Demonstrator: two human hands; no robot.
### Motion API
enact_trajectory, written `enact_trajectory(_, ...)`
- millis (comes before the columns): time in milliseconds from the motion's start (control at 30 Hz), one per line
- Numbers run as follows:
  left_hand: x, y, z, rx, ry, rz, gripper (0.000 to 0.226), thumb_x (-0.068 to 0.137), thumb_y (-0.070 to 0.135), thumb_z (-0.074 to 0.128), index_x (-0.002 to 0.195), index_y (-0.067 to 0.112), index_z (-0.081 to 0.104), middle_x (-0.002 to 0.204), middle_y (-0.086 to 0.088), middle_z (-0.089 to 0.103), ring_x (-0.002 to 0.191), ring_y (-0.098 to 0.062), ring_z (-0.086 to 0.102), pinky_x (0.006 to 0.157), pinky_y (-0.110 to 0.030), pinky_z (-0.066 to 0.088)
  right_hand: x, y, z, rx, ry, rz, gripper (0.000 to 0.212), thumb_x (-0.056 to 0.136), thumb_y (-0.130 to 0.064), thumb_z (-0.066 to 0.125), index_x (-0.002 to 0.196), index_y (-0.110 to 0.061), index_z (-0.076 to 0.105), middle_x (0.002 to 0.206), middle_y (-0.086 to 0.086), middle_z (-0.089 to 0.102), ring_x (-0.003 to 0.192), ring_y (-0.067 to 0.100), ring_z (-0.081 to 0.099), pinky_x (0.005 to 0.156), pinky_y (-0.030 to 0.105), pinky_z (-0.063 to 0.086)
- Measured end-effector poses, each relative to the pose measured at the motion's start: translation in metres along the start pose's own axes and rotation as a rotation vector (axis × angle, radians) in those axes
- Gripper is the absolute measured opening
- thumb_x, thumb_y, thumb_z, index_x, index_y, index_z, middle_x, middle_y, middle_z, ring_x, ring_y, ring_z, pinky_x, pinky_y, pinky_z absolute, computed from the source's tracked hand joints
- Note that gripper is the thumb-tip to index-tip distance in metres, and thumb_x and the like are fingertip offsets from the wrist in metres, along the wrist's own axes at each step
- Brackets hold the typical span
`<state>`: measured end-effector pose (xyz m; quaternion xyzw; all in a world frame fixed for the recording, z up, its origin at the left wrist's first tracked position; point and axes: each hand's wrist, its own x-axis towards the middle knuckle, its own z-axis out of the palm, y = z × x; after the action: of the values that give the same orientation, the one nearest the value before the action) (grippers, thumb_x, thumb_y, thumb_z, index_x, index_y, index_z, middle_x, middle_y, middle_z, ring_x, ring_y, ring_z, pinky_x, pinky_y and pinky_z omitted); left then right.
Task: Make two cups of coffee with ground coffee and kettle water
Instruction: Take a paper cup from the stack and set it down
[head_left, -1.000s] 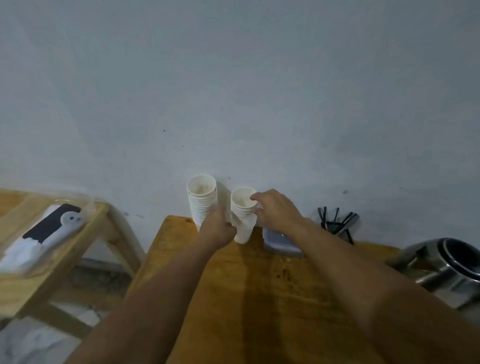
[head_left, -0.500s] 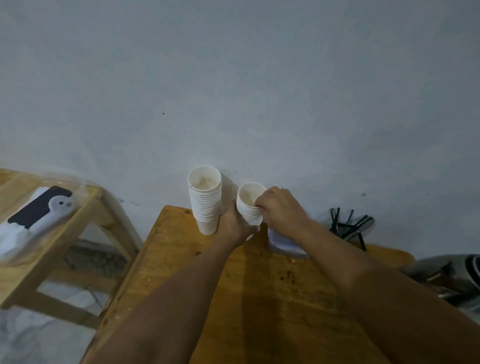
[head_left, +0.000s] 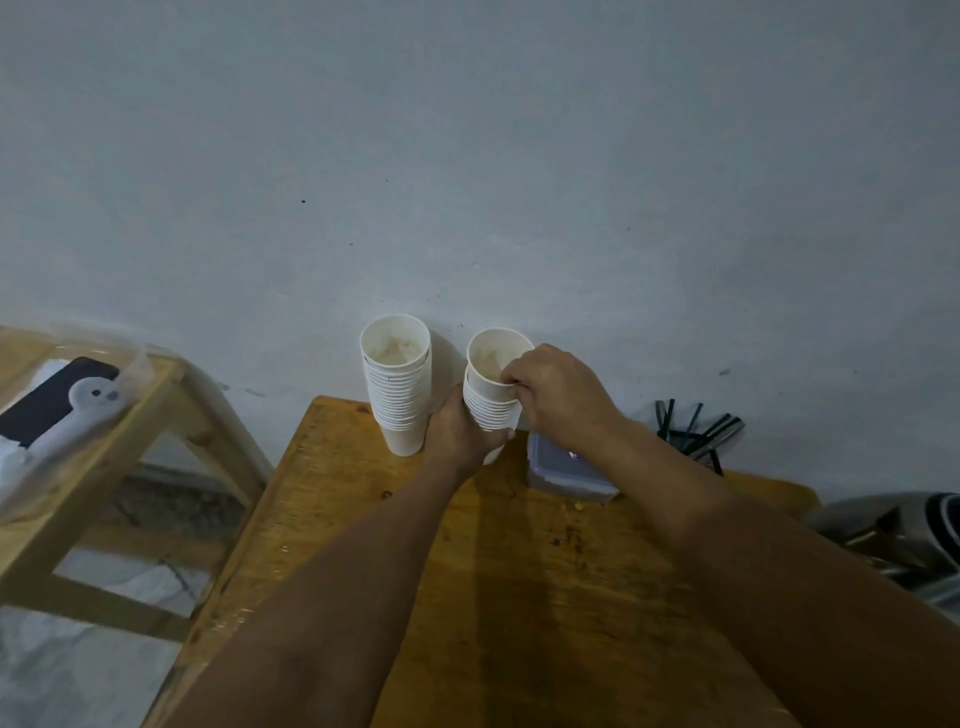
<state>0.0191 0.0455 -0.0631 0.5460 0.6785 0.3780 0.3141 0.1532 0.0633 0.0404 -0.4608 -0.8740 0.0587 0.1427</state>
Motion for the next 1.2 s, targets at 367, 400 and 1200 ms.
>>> enact_trajectory(367, 0.001, -0.001, 0.001, -0.026, -0.002, 0.033, 0.08, 0.064, 0.031, 0.088, 0.132, 0.015, 0.049, 0.127, -0.005, 0.062, 0.115, -0.025, 0.059, 0.088, -0.036, 0.049, -0.017, 0.002, -0.029, 0.043, 0.224, -0.07, 0.014, 0.077, -0.001, 0.073, 0.091, -0.001, 0.074, 0.085, 0.017, 0.072, 0.079, 0.038, 0.064, 0.066, 0.045, 0.054)
enact_trajectory(400, 0.002, 0.0, 0.001, -0.023, -0.005, 0.03, 0.081, 0.064, 0.031, 0.088, 0.132, 0.015, 0.048, 0.127, -0.006, 0.062, 0.115, -0.026, 0.058, 0.088, -0.035, 0.049, -0.02, 0.002, -0.032, 0.044, 0.243, -0.067, 0.013, 0.078, -0.001, 0.072, 0.091, -0.001, 0.074, 0.085, 0.017, 0.072, 0.079, 0.038, 0.064, 0.066, 0.045, 0.054)
enact_trajectory(1200, -0.024, 0.004, 0.003, 0.11, -0.113, -0.144, 0.069, 0.075, 0.017, 0.077, 0.135, 0.008, 0.043, 0.129, -0.012, 0.057, 0.118, -0.034, 0.055, 0.089, -0.039, 0.049, -0.191, 0.011, 0.049, 0.054, -0.035, 0.191, 0.015, 0.082, -0.004, 0.07, 0.096, -0.006, 0.075, 0.093, 0.011, 0.074, 0.088, 0.03, 0.068, 0.074, 0.046, 0.057)
